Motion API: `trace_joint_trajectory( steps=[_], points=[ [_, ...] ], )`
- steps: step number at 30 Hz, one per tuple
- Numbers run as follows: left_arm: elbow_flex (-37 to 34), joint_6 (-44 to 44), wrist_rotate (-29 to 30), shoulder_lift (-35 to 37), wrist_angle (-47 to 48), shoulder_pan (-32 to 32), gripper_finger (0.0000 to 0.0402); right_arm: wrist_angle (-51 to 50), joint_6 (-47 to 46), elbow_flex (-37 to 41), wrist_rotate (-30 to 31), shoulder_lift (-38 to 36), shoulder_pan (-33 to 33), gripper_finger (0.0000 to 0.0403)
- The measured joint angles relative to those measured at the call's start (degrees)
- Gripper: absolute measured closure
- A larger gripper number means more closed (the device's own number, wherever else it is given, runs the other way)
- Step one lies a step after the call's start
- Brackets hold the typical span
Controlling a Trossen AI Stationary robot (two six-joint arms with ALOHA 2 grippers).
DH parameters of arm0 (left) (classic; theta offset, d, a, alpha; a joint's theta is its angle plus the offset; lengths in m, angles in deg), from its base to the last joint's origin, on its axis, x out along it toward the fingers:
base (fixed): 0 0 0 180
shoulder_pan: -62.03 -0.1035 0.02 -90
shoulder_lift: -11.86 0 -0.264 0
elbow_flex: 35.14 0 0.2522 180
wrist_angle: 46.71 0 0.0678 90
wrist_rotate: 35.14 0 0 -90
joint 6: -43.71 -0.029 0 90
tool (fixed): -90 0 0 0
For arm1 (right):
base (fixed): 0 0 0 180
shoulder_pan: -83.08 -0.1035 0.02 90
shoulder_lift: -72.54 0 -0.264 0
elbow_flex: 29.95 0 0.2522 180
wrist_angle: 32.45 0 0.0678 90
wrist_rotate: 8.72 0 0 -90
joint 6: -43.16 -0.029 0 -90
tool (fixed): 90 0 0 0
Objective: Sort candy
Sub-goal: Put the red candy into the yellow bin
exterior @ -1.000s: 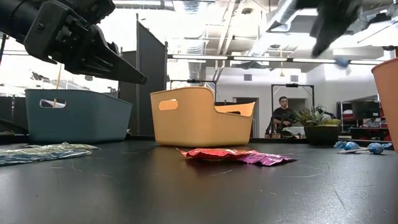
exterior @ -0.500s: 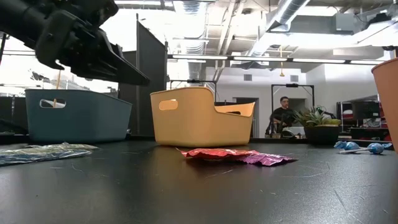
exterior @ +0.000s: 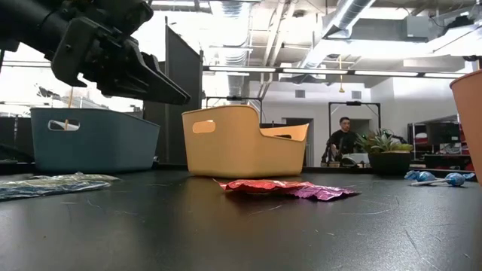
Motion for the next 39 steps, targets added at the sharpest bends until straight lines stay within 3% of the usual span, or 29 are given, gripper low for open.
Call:
trace_joint_trajectory(
  steps=[4,11,21,24,27,31,39],
  points=[
    [0.0,-0.9,-7.9,0.0,0.4,0.0,0.0223,3.3,6.7,0.0,10.3,0.4,0.1,0.0136],
    [0.0,-2.6,-14.2,0.0,2.5,-0.9,0.0223,17.0,27.5,0.0,33.8,-0.7,1.4,0.0134],
    [0.4,3.6,-13.8,0.0,7.8,-3.1,0.0223,47.0,68.7,0.0,53.0,4.9,6.0,0.0134],
    [1.6,4.6,-16.0,0.0,9.3,-3.7,0.0223,57.2,81.5,0.0,52.7,6.4,7.7,0.0134],
    [2.3,3.4,-22.3,0.0,9.1,-4.6,0.0223,67.7,92.6,0.0,45.9,6.9,9.1,0.0134],
    [2.9,-1.2,-23.8,0.0,6.7,-5.7,0.0223,79.1,106.8,0.0,35.6,7.1,9.9,0.0134],
    [3.7,-7.0,-28.7,-1.1,4.3,-10.1,0.0223,78.9,110.4,0.0,33.2,7.1,10.2,0.0134]
  ],
)
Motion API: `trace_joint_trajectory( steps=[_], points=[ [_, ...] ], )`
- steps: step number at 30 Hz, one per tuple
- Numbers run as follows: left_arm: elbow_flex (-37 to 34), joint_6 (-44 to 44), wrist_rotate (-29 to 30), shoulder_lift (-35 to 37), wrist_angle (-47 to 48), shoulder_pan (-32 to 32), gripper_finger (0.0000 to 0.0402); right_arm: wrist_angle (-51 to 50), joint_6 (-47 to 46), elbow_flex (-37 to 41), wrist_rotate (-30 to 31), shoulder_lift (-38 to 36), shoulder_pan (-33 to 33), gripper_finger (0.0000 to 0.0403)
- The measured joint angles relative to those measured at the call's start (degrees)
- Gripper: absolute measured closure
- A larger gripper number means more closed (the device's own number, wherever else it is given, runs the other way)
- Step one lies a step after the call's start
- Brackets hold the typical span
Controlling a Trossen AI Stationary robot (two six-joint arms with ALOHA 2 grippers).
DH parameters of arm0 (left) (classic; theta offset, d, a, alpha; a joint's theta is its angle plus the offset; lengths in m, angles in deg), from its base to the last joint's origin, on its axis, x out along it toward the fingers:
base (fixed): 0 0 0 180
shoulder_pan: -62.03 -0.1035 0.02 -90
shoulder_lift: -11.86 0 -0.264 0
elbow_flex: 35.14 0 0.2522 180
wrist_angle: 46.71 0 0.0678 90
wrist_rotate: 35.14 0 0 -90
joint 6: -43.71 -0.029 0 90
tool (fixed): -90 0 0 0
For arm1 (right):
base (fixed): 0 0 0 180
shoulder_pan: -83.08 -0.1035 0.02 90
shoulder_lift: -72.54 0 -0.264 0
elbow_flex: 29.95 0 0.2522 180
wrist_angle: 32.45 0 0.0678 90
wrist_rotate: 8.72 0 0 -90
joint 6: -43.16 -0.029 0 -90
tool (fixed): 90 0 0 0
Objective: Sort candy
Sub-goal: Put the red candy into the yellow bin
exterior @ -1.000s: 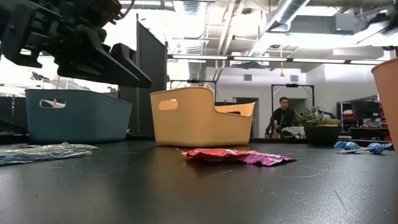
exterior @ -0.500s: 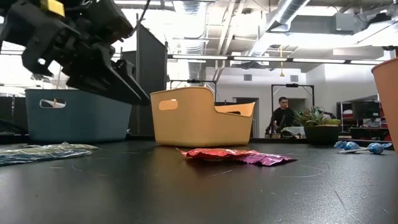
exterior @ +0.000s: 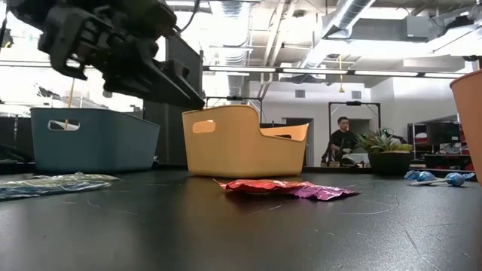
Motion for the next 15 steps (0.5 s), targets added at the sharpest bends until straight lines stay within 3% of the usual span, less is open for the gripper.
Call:
trace_joint_trajectory(
  steps=[9,15],
  points=[
    [5.4,-2.5,-2.8,-12.1,-0.8,-1.0,0.0223,-0.9,-1.7,0.0,0.0,0.0,0.1,0.0134],
    [9.7,-3.9,-2.8,-13.0,6.7,-0.8,0.0223,-4.2,-4.8,0.0,0.0,0.0,0.9,0.0134]
  ],
)
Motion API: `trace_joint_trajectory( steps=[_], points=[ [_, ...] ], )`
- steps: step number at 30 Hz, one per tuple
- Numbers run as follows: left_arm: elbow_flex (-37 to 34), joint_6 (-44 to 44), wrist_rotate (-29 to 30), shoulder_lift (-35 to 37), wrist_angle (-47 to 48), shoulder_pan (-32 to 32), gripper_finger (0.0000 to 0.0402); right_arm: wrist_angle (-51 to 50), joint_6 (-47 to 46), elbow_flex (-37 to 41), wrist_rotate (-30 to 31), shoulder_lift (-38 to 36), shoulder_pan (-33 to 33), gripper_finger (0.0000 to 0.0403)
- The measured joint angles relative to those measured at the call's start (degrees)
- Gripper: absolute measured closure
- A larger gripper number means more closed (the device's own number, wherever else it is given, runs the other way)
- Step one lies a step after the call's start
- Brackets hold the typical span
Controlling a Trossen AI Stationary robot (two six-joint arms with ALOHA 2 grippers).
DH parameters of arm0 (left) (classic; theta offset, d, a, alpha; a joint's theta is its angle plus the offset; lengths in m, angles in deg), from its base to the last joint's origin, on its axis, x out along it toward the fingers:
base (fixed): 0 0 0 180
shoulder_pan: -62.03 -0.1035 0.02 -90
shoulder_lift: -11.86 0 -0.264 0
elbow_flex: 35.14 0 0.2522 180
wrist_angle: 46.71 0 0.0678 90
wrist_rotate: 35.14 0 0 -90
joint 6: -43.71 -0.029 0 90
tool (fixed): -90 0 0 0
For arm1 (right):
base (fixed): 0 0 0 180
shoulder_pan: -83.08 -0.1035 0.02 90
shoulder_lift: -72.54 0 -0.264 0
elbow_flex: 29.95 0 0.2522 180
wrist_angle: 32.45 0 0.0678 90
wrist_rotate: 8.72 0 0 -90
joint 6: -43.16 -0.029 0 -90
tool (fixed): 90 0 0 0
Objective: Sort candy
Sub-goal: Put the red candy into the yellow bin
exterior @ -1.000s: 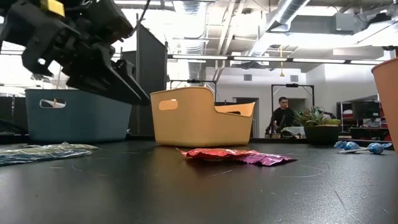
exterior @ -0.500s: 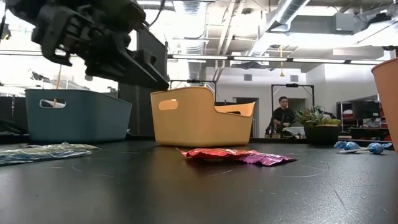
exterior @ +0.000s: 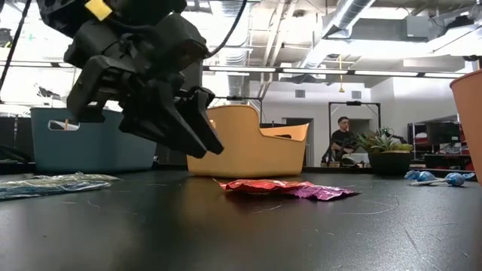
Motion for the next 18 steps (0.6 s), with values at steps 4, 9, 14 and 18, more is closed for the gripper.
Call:
trace_joint_trajectory(
  steps=[4,9,14,18],
  points=[
    [0.7,-1.5,0.0,0.4,0.1,0.0,0.0223,-0.4,-0.5,0.0,0.0,0.0,0.7,0.0134],
    [0.7,-2.8,-3.8,-1.3,-3.2,0.0,0.0223,-1.4,-1.4,0.0,0.1,0.0,0.7,0.0134],
    [0.7,-2.7,-5.1,-4.6,-9.7,-0.1,0.0223,-1.5,-2.0,0.0,0.1,-0.1,1.0,0.0134],
    [0.9,-2.6,-4.0,-7.3,-13.6,-0.6,0.0223,-1.6,-2.8,0.0,0.1,-0.1,1.4,0.0134]
  ],
)
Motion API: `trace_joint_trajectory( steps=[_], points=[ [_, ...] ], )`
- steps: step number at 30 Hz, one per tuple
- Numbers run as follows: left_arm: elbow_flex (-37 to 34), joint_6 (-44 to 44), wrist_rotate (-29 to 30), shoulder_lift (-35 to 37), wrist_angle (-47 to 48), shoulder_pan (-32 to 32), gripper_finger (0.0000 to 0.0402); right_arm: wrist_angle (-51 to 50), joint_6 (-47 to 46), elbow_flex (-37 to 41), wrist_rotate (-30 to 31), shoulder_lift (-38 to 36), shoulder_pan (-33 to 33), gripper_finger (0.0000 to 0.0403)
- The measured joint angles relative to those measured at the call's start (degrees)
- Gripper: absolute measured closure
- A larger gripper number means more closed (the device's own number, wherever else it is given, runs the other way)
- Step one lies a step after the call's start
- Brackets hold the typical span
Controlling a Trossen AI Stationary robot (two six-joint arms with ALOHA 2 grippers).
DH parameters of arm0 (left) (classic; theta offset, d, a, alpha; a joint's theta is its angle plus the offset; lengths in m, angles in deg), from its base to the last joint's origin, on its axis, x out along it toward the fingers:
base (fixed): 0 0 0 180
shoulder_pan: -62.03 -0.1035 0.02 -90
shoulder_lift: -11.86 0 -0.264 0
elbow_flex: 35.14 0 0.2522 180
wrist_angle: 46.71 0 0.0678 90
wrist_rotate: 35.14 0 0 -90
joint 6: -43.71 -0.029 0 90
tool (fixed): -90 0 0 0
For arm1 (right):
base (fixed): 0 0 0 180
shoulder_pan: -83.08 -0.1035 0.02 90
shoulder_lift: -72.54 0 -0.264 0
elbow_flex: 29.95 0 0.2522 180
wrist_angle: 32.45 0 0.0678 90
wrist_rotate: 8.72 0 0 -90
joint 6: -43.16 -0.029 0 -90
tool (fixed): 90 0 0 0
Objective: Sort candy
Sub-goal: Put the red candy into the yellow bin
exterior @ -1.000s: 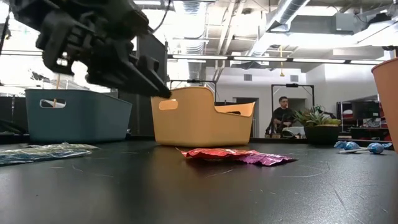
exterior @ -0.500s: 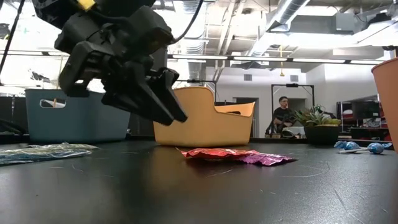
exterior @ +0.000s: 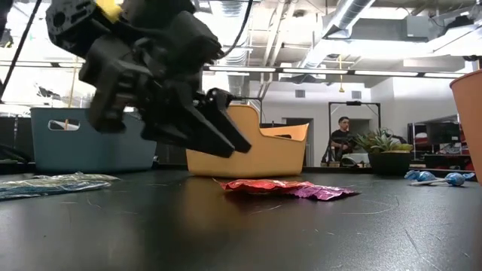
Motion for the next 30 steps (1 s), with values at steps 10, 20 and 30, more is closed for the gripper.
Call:
trace_joint_trajectory(
  steps=[10,20,30],
  points=[
    [6.0,0.4,1.6,-7.7,1.3,-0.1,0.0223,-0.3,-0.4,0.0,0.0,0.0,0.0,0.0134],
    [8.9,1.0,1.7,-7.1,8.8,-0.1,0.0223,-1.4,-1.3,0.0,0.0,0.0,0.0,0.0134],
    [8.1,0.0,3.8,-2.1,15.5,0.0,0.0223,-2.0,-1.7,0.0,0.0,0.0,0.0,0.0134]
  ],
)
